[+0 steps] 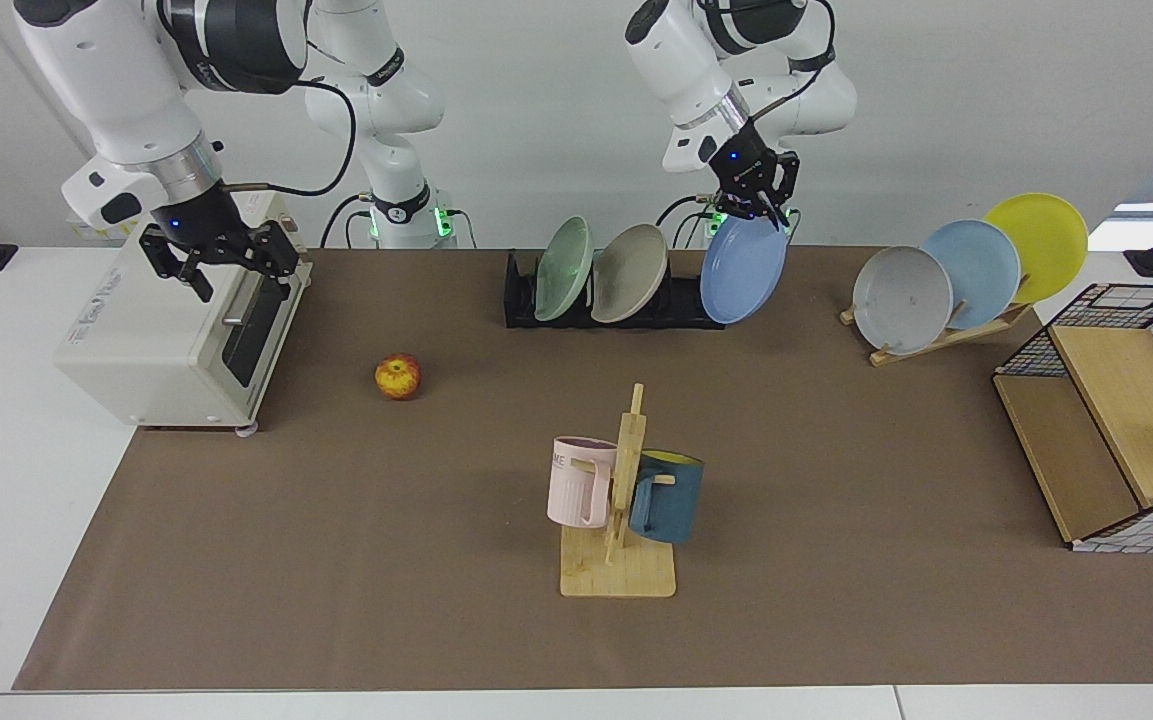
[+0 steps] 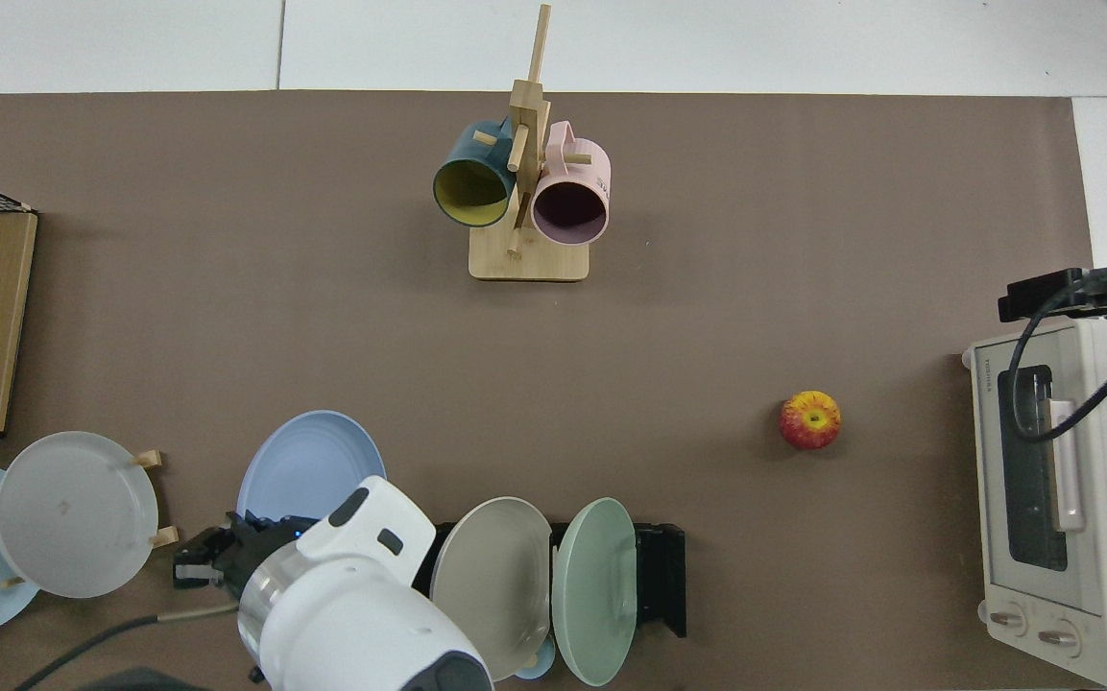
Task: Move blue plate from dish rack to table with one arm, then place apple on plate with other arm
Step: 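Grasp the blue plate rim with the left gripper and lift it out, then lower the blue plate onto the table while the right gripper grasps the apple, then release the plate and retract the left gripper while the right gripper lifts the apple, then carry the apple with the right gripper and lower it onto the blue plate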
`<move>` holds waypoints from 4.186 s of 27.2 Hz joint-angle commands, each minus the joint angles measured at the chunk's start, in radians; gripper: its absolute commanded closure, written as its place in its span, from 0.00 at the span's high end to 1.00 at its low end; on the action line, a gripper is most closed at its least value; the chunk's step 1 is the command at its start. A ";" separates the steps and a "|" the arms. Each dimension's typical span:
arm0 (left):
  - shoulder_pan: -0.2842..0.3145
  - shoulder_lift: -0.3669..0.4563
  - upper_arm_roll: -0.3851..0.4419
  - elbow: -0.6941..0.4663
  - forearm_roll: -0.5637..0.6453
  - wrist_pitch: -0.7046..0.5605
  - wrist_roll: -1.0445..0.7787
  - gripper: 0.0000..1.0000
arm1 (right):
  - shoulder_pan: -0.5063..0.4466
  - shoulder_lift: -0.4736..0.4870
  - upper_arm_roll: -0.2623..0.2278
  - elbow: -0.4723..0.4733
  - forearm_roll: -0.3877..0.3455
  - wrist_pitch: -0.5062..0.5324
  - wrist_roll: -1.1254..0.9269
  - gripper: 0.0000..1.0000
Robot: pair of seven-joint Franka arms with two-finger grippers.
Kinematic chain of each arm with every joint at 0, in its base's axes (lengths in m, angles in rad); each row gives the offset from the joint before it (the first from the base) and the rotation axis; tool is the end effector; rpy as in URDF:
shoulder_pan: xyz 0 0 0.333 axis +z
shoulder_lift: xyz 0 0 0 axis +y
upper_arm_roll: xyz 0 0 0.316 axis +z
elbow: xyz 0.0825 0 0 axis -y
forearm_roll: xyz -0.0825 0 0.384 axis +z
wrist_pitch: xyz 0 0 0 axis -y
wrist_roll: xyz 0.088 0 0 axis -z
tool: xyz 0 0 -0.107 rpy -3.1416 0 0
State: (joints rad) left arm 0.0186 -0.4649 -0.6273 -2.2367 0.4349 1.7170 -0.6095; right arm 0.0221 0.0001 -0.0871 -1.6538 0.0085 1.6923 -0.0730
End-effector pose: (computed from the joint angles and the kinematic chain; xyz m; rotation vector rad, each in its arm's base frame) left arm 0.3546 -0.2341 0.5242 -2.4644 0.0306 -0.3338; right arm 0.5630 -0.0358 0.5958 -3.1352 -0.0112 -0.0610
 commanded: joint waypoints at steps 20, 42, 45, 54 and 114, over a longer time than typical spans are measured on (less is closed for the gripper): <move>-0.005 0.477 0.083 0.020 -0.576 0.676 -0.200 0.00 | 0.156 -0.039 0.003 -0.472 -0.004 0.363 0.229 1.00; -0.016 0.554 0.093 -0.044 -0.564 0.822 -0.099 0.00 | 0.168 0.070 0.003 -0.577 -0.007 0.534 0.234 1.00; -0.016 0.557 0.093 -0.040 -0.562 0.823 -0.096 0.51 | 0.191 0.086 0.001 -0.584 -0.005 0.549 0.240 1.00; -0.012 0.578 0.139 0.037 -0.426 0.750 -0.099 1.00 | 0.211 0.123 0.003 -0.623 -0.007 0.615 0.271 1.00; 0.043 0.370 0.488 0.471 -0.536 -0.002 0.554 1.00 | 0.498 0.095 0.003 -0.195 0.017 0.291 0.697 0.00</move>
State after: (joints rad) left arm 0.0679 -0.0973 -0.1570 -1.7608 -0.0360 1.6907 -0.0790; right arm 0.4616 0.0287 -0.0779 -1.8608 0.0102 1.9098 0.5345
